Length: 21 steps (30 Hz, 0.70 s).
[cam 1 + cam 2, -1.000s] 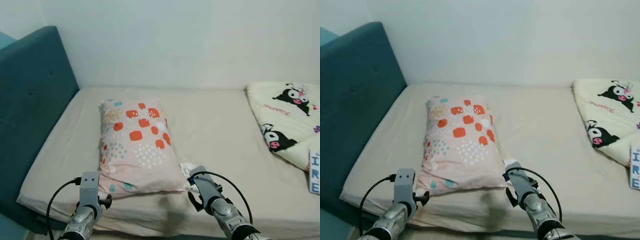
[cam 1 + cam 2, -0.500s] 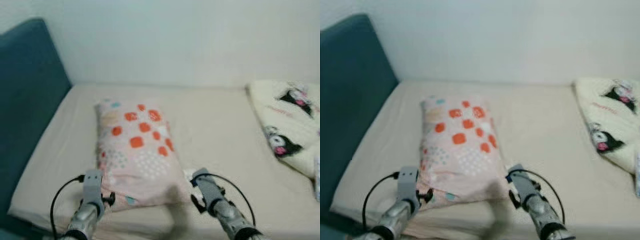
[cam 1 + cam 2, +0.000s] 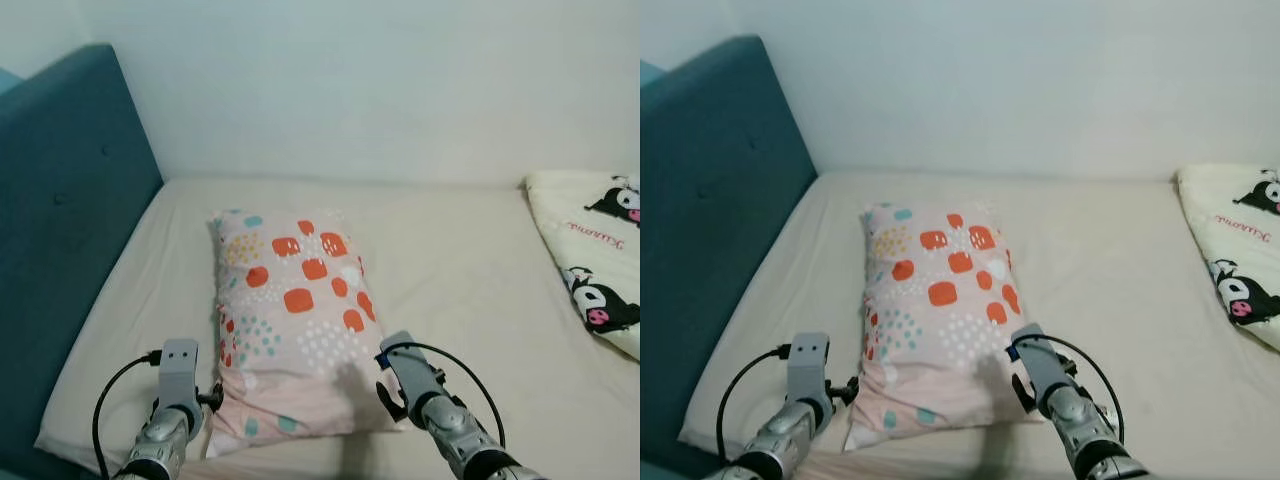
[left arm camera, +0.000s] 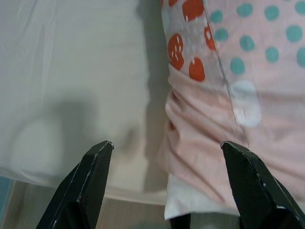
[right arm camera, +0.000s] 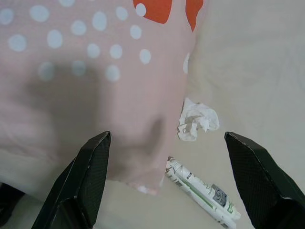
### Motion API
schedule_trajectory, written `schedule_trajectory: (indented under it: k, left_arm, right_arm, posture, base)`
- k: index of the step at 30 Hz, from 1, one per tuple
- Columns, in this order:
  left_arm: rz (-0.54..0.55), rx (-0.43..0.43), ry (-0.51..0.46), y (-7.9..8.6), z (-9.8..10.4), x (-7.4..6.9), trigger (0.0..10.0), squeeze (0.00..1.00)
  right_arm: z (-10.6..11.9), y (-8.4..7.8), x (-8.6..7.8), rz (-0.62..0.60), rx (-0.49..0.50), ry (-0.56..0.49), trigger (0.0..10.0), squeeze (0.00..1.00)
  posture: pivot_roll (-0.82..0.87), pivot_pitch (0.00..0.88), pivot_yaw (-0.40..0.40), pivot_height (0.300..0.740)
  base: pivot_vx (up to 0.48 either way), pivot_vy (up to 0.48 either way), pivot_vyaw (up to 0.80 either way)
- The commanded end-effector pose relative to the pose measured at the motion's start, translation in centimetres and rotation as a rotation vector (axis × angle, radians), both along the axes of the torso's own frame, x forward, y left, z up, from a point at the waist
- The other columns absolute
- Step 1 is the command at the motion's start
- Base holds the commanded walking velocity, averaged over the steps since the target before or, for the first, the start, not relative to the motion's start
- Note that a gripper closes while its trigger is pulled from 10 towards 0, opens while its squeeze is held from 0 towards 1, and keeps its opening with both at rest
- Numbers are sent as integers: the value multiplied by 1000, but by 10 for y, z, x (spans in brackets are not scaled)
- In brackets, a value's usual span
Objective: Clean up the room
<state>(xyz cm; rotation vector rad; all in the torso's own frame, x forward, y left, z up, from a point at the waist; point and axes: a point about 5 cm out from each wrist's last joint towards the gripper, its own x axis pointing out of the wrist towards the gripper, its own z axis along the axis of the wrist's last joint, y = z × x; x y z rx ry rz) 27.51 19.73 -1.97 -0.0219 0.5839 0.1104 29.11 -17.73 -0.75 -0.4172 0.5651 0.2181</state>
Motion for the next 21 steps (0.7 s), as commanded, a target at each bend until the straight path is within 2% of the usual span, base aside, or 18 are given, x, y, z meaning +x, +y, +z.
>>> schedule_trajectory:
  k: [1, 5, 7, 8, 9, 12, 14, 18, 21]
  left_arm:
    - [-30, -2, 28, -1, -6, -6, 10000, 0]
    - [-47, -25, 16, -6, -4, -4, 10000, 0]
    - [-45, -56, 4, -8, -3, -2, 10000, 0]
    - [-47, -99, -12, -12, -1, 0, 10000, 0]
    - [-47, -99, -12, -12, -1, 0, 10000, 0]
    - [-31, -164, -60, -17, 7, 10, 10000, 0]
    - [-29, -163, -68, -17, 9, 12, 10000, 0]
    - [-6, -93, -91, -9, 17, 19, 10000, 0]
    - [58, -37, -132, 6, 27, 26, 10000, 0]
  right_arm:
    - [-5, 0, -4, -11, -5, 27, 10000, 0]
    - [-5, 0, -4, -14, -12, 25, 10000, 0]
    - [-5, 0, -4, -16, -15, 24, 10000, 0]
    - [-4, 0, -3, -18, -19, 22, 10000, 0]
    - [-4, 0, -3, -18, -19, 22, 10000, 0]
    - [1, 0, 2, -48, 12, -7, 10000, 0]
    - [3, 0, 3, -56, 23, -14, 10000, 0]
    - [8, 0, 10, -93, 57, -27, 10000, 0]
    - [18, 3, 18, -98, 125, -76, 10000, 0]
  posture:
    - [-139, 85, 5, 736]
    - [-139, 85, 7, 736]
    - [-140, 86, 9, 736]
    - [-140, 87, 9, 736]
    - [-140, 87, 9, 736]
    - [-143, 88, 11, 736]
    - [-143, 88, 11, 736]
    - [-146, 88, 13, 736]
    - [-149, 90, 13, 716]
  base:
    - [0, -480, 0]
    - [0, -480, 0]
    - [0, -480, 0]
    - [0, -461, 0]
    - [0, -461, 0]
    - [0, 0, 0]
    - [0, 0, 0]
    - [0, 0, 0]
    - [0, 0, 0]
